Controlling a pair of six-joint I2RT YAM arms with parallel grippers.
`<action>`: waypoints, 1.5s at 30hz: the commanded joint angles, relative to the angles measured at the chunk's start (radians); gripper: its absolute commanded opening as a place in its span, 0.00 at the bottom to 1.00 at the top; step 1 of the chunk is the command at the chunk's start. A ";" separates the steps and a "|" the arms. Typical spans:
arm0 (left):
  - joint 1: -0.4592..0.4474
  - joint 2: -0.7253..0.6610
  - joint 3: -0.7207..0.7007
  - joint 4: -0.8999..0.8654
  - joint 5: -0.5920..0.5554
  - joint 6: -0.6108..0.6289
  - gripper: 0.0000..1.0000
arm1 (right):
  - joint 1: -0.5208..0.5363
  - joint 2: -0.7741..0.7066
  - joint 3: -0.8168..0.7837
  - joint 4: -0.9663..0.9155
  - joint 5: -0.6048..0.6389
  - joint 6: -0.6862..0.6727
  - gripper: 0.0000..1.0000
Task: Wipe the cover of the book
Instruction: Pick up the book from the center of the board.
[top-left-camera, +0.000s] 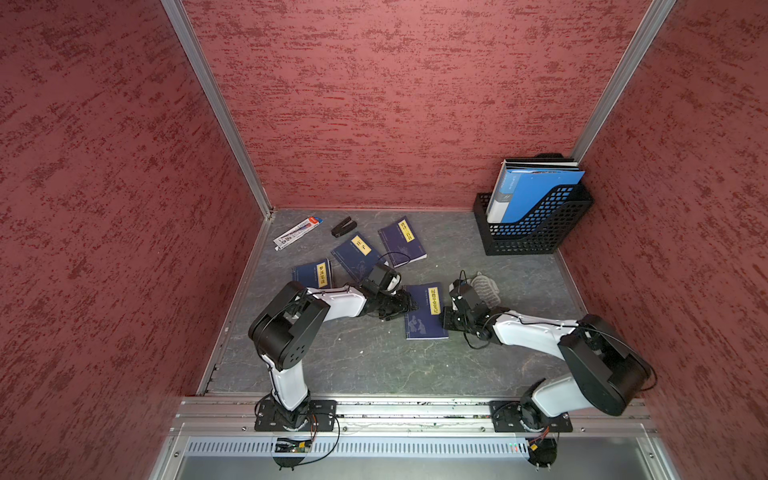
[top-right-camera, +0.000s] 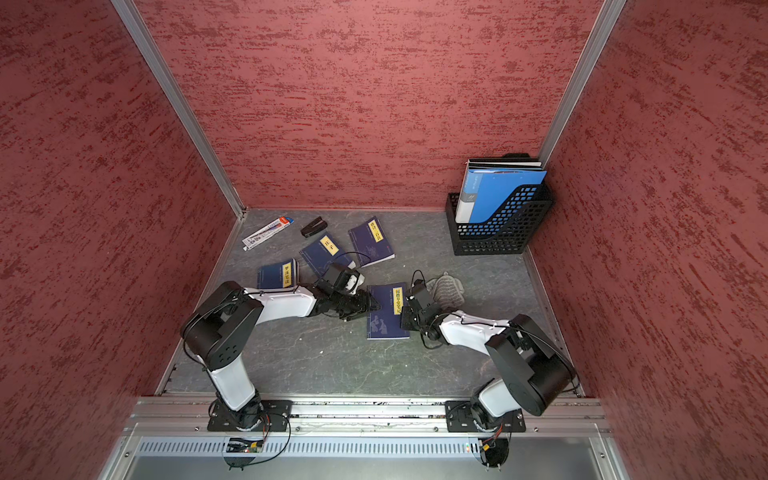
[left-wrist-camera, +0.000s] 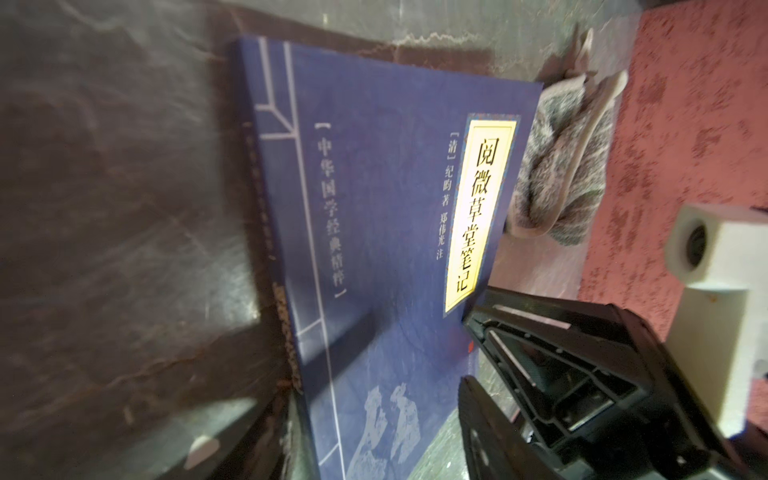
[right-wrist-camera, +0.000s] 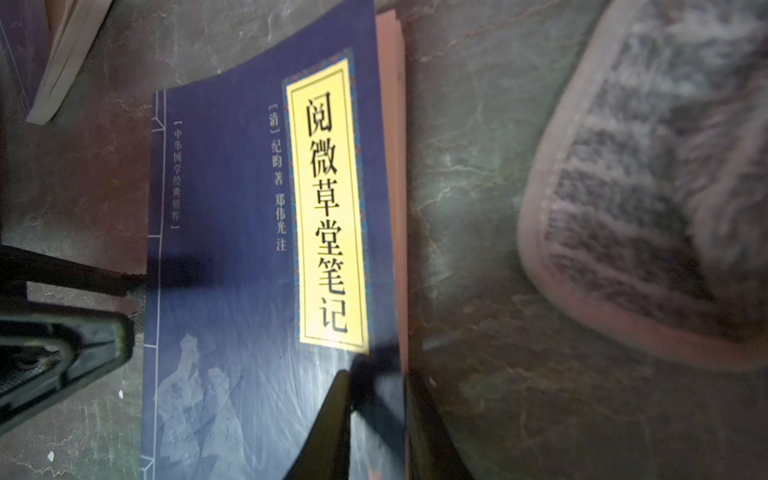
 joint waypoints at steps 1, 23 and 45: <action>-0.005 -0.034 -0.005 0.155 0.081 -0.029 0.58 | 0.023 0.046 -0.031 -0.009 -0.028 0.014 0.21; 0.024 -0.079 0.005 -0.012 0.034 0.009 0.00 | 0.035 0.047 0.010 0.006 -0.013 -0.004 0.35; 0.773 -0.577 0.148 -0.803 0.339 0.446 0.00 | 0.027 0.028 0.202 -0.043 -0.008 -0.194 0.68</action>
